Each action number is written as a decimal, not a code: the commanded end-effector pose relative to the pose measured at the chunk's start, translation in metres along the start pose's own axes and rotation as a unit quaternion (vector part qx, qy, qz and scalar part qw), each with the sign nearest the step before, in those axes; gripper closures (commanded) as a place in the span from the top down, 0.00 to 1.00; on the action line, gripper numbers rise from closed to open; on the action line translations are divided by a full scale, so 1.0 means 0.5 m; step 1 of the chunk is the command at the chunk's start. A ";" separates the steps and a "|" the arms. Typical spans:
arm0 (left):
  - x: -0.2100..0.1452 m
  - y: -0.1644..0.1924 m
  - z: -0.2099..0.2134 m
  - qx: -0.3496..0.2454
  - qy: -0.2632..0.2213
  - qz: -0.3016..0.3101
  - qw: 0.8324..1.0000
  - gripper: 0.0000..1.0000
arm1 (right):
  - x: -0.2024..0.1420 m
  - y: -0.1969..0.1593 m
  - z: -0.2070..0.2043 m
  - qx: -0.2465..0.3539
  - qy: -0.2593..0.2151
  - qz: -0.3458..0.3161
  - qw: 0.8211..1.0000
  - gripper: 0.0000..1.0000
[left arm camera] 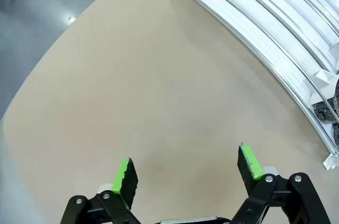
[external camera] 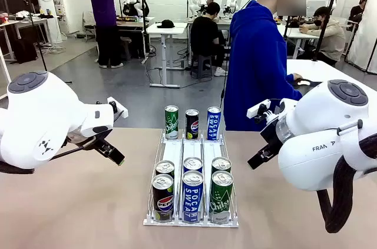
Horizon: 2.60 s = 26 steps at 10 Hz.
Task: Retrieve and hand over the desired beverage to the person.
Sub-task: Pick up a can of the same type that the person held from the Automatic Can Dispenser.
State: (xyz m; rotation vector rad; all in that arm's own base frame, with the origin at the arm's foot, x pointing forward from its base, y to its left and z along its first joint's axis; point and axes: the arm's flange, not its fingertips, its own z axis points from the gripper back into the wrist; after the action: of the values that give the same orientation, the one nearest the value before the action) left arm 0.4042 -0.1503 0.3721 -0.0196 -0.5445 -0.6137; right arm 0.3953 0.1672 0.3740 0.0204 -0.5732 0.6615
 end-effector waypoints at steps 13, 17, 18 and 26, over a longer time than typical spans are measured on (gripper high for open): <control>0.000 0.000 0.000 0.000 0.000 0.000 1.000 1.00 | 0.000 0.000 0.000 0.000 0.000 0.000 1.000 1.00; 0.120 -0.002 0.207 0.040 -0.038 -0.050 0.997 1.00 | 0.126 -0.044 0.234 -0.043 -0.053 -0.037 0.997 1.00; 0.153 -0.005 0.270 0.047 -0.049 -0.056 0.996 1.00 | 0.154 -0.045 0.302 -0.049 -0.066 -0.041 0.996 1.00; 0.196 -0.018 0.393 0.052 -0.071 -0.057 0.995 1.00 | 0.199 -0.023 0.457 -0.063 -0.083 -0.017 0.994 1.00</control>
State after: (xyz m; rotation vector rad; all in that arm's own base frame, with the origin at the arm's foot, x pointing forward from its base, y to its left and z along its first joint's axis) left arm 0.3745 -0.1763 0.5782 0.0648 -0.7042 -0.6984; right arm 0.3536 0.1688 0.6196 -0.0312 -0.7717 0.5889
